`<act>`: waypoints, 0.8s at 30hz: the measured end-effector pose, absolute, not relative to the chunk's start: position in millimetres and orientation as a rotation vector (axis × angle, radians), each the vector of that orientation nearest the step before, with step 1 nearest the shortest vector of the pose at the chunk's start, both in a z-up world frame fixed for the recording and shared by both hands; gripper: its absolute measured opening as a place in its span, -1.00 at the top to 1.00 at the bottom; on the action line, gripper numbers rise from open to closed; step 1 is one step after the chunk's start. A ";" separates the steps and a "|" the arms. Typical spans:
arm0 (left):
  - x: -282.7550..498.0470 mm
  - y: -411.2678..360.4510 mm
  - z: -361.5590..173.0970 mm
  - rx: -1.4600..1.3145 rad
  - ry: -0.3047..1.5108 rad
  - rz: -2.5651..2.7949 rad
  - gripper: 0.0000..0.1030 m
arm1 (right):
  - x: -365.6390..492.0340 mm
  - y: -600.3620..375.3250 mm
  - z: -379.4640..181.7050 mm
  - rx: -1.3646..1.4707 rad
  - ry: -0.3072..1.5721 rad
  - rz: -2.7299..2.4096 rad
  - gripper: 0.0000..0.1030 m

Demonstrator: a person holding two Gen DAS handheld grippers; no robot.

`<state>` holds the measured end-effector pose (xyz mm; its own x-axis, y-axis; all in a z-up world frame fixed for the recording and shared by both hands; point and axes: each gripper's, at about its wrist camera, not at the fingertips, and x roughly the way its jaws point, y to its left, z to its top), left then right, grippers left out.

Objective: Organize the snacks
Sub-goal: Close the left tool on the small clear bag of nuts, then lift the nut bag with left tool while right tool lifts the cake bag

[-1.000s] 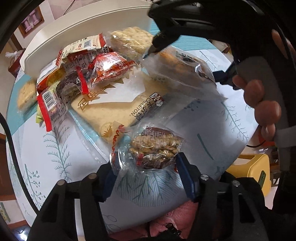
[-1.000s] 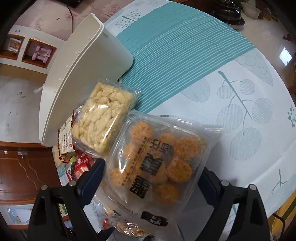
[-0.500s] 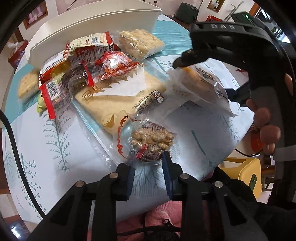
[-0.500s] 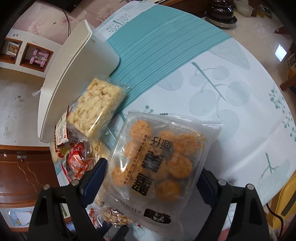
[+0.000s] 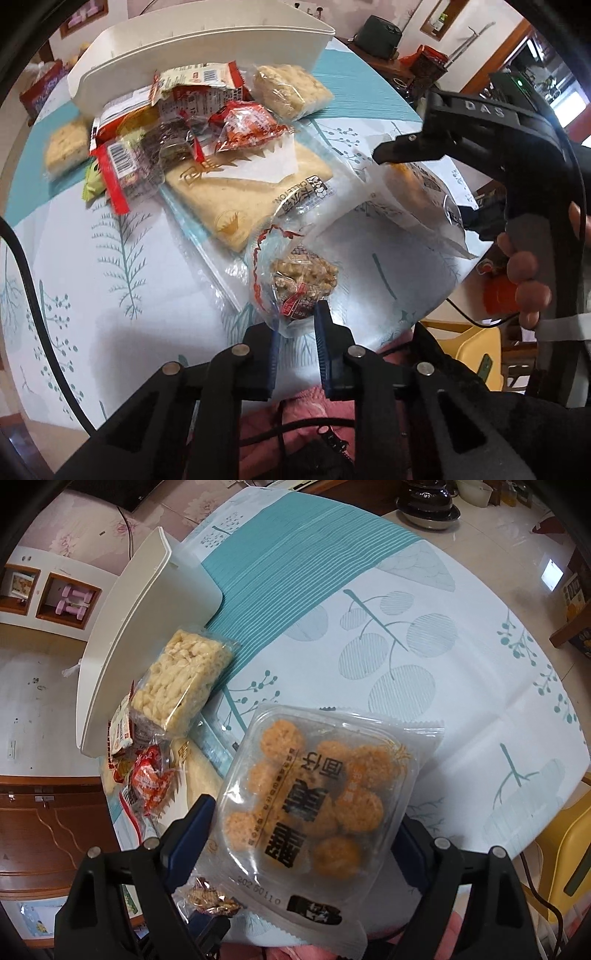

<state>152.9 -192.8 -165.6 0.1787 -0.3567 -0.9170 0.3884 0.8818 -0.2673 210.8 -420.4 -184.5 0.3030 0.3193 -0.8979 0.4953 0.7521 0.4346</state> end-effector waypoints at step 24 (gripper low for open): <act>168.8 -130.5 -150.1 -0.113 1.298 -0.471 0.54 | 197.7 -422.9 -163.6 0.761 1.249 -0.098 -0.71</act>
